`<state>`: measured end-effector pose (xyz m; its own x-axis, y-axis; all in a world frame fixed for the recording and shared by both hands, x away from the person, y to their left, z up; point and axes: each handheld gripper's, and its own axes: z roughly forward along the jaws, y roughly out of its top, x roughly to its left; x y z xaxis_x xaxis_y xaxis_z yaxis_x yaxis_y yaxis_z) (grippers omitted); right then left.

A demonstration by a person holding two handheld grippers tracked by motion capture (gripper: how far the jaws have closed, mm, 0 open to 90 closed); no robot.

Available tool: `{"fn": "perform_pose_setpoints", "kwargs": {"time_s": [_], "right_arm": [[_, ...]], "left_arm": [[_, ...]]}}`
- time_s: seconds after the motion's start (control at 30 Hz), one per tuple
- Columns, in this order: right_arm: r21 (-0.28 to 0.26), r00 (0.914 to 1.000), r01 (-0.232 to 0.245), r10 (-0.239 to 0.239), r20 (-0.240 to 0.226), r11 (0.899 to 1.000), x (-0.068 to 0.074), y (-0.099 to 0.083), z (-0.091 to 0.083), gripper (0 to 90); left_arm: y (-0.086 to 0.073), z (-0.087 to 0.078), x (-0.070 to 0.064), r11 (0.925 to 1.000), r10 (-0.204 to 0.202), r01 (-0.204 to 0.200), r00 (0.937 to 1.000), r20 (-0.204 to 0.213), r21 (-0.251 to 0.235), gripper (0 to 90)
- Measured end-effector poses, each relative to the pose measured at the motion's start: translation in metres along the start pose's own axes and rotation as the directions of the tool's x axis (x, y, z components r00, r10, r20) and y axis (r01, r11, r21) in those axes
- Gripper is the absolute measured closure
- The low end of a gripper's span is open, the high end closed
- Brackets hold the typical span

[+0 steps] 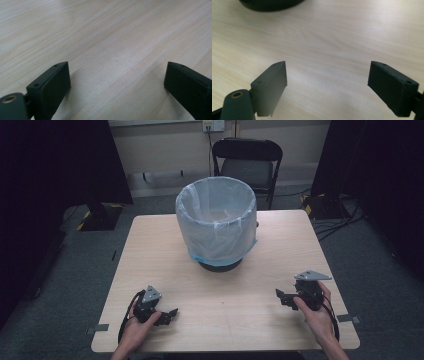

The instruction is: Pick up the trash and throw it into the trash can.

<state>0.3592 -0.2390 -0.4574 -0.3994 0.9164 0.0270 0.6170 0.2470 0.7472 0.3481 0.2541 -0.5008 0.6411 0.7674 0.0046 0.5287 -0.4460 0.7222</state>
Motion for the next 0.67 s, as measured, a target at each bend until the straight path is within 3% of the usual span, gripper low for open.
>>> {"fn": "perform_pose_setpoints", "kwargs": {"time_s": [0.17,0.2,0.4,0.57,0.63,0.67], "right_arm": [[0.034,0.9998,-0.018,0.018,0.004,0.999,-0.002,-0.013,0.011,14.9],[0.051,0.9997,0.008,-0.009,0.022,0.999,0.0,-0.015,0.013,14.8],[0.071,0.9999,0.0,-0.001,0.012,0.997,0.003,-0.022,0.021,14.9],[0.074,0.9998,0.003,-0.004,0.018,0.997,0.004,-0.026,0.025,14.5],[0.061,0.9994,0.009,-0.011,0.033,0.998,0.005,-0.028,0.026,13.9],[0.031,0.9986,0.005,-0.007,0.053,1.0,0.007,-0.031,0.027,13.0]], "left_arm": [[0.0,0.0,0.0,1.0,-0.001,0.001,1.0,-0.001,0.0,6.4],[0.0,0.0,0.0,1.0,-0.001,0.001,1.0,-0.001,0.0,6.4],[0.0,0.0,0.0,1.0,-0.001,0.001,1.0,0.0,0.0,6.4],[0.0,0.0,0.0,1.0,-0.003,0.003,1.0,-0.001,-0.002,6.4],[0.0,0.0,0.0,1.0,-0.003,0.003,1.0,-0.001,-0.002,6.4],[0.0,0.0,0.0,1.0,-0.003,0.003,1.0,-0.001,-0.002,6.4]]}}
